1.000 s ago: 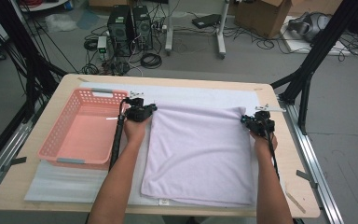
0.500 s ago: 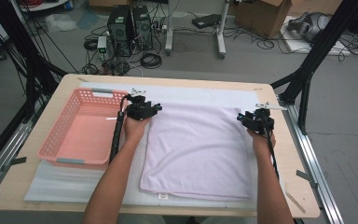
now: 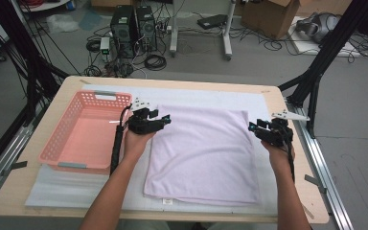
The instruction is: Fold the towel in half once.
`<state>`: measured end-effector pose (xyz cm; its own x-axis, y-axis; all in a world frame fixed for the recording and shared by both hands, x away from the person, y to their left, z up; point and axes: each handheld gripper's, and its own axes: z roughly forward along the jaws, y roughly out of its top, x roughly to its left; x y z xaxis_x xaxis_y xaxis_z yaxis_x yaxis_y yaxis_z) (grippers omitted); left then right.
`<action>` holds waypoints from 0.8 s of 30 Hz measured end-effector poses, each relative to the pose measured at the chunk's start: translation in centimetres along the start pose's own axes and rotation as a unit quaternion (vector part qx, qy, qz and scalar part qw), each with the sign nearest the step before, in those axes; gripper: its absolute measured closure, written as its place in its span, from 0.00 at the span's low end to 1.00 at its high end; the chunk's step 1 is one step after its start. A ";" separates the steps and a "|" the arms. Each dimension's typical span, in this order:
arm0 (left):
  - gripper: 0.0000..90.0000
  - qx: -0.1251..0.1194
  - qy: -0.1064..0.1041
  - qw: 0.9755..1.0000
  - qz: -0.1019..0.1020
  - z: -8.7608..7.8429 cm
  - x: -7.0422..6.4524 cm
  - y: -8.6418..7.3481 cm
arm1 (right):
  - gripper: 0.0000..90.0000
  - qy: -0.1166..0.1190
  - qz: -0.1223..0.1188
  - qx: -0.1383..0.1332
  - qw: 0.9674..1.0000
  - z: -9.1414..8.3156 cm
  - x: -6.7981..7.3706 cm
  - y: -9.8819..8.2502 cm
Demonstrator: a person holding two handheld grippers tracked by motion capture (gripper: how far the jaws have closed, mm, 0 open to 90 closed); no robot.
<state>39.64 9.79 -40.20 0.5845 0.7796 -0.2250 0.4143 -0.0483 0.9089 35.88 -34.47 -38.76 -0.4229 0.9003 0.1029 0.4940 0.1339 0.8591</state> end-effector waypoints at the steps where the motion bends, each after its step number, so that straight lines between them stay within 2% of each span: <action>1: 0.46 0.002 -0.004 1.000 0.006 -0.1 -0.1 0.0 | 0.62 0.001 -0.002 0.003 1.000 -0.2 -0.1 -0.3; 3: 0.46 0.004 -0.007 1.000 0.010 -0.1 -0.5 0.1 | 0.60 0.005 0.004 0.002 1.000 -0.9 -0.1 -1.1; 6: 0.46 0.007 -0.009 1.000 0.028 0.0 -1.4 -0.1 | 0.57 0.015 0.003 0.007 1.000 -1.5 0.2 -2.3; 8: 0.46 0.005 -0.012 0.999 0.032 0.0 -1.8 -0.2 | 0.56 0.018 0.000 0.011 1.000 -1.7 0.2 -3.1; 14: 0.45 0.014 -0.017 0.999 0.037 -0.7 -2.7 -1.1 | 0.55 0.028 -0.001 0.014 1.000 -2.2 0.4 -4.9; 16: 0.45 0.006 -0.014 0.999 0.038 -1.3 -2.9 -1.3 | 0.55 0.028 -0.004 0.013 1.000 -2.5 0.5 -5.3; 18: 0.45 0.009 -0.015 0.999 0.043 -1.8 -3.1 -1.5 | 0.55 0.030 -0.002 0.010 1.000 -2.9 0.7 -5.7; 24: 0.45 0.015 -0.013 0.999 0.047 -3.1 -3.5 -2.8 | 0.56 0.021 -0.021 0.004 1.000 -4.5 1.2 -6.9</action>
<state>34.29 9.12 -40.89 0.6396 0.7542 -0.1491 0.3781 -0.1398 0.9151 28.51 -36.16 -42.28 -0.4742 0.8760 0.0881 0.4816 0.1744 0.8589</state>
